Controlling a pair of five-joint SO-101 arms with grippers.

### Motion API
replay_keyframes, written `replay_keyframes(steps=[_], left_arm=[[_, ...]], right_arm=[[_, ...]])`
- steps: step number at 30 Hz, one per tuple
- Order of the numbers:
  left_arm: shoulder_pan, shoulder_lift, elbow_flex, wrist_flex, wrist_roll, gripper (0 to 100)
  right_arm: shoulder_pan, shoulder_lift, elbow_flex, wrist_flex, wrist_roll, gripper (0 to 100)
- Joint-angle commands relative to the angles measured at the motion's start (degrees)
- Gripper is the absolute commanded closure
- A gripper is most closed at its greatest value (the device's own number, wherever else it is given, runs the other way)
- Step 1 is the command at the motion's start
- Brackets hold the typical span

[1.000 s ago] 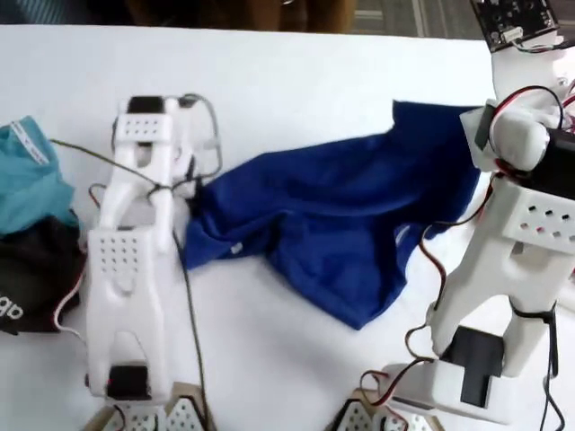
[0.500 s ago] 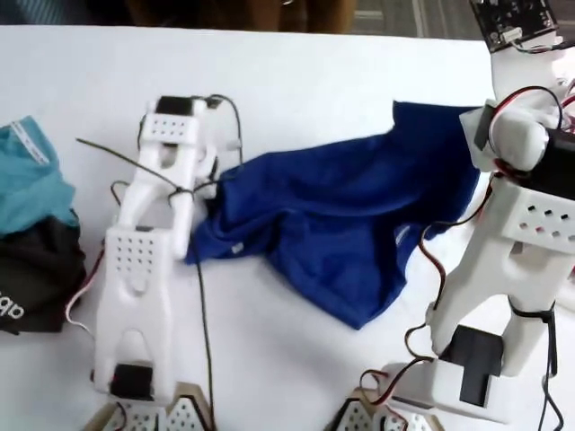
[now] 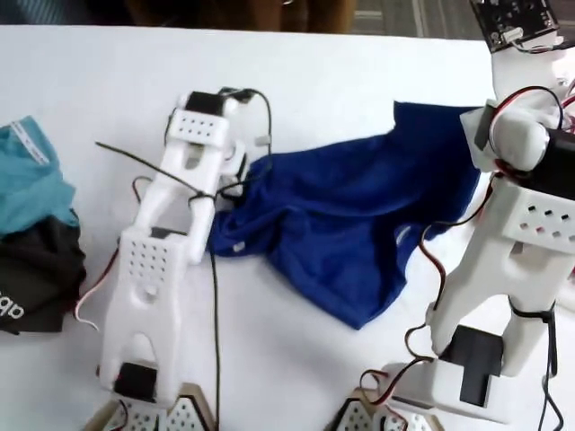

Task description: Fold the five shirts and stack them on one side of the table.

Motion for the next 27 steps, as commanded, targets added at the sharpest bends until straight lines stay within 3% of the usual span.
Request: replay_keyframes(steps=[1,7,20,27], left_arm=[[0.79,-8.00,-0.92,0.97,0.62,81],[2.02,-13.71,-0.92,0.79,2.11,81],[-8.97,-0.79,-1.54,-0.53,3.43,81],[-9.41,0.44,-6.20,-0.97,8.09,81]], right_arm=[[-0.40,0.84,-0.18,0.66,0.00,98.0],[-2.33,3.12,-0.70,0.66,-0.09,98.0],[-3.47,3.21,-0.26,0.66,-0.09,98.0],[-3.47,3.21,-0.26,0.66,-0.09,98.0]])
